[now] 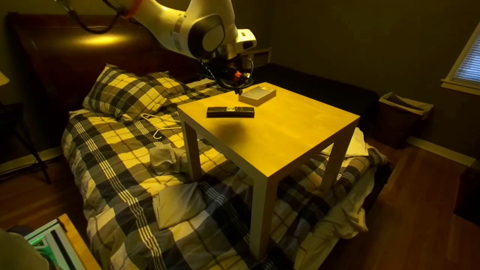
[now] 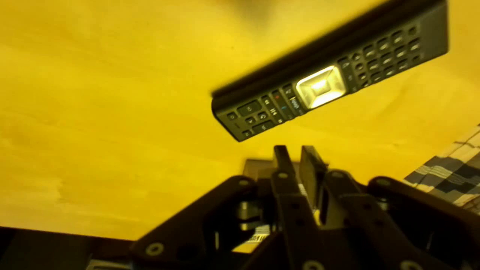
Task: Press a button on the remote control.
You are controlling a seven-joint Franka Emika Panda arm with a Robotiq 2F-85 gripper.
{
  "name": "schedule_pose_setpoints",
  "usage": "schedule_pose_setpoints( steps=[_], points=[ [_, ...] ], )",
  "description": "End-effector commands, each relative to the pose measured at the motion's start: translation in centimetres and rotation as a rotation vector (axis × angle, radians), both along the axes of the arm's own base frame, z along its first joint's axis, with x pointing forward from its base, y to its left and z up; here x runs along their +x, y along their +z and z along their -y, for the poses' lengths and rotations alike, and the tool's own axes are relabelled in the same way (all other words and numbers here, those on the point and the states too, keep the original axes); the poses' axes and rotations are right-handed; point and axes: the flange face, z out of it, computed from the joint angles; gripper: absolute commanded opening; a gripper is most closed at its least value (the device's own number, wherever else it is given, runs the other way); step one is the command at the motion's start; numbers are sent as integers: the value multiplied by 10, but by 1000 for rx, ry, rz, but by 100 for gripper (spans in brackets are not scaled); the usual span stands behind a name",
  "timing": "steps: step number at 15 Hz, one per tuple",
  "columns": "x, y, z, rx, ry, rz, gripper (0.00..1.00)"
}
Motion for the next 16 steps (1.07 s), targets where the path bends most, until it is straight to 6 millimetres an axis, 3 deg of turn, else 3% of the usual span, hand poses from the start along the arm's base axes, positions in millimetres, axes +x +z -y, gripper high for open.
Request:
schedule_pose_setpoints(
  steps=[1,4,8,11,12,16],
  points=[
    [-44,23,-3,-13,52,-188,47],
    [-71,53,-5,6,101,-285,69],
    [-100,90,-6,37,126,-280,100],
    [-115,112,-9,62,179,-164,100],
    [-98,109,-10,35,146,-219,100],
    [-110,119,-10,43,164,-179,100]
  ],
)
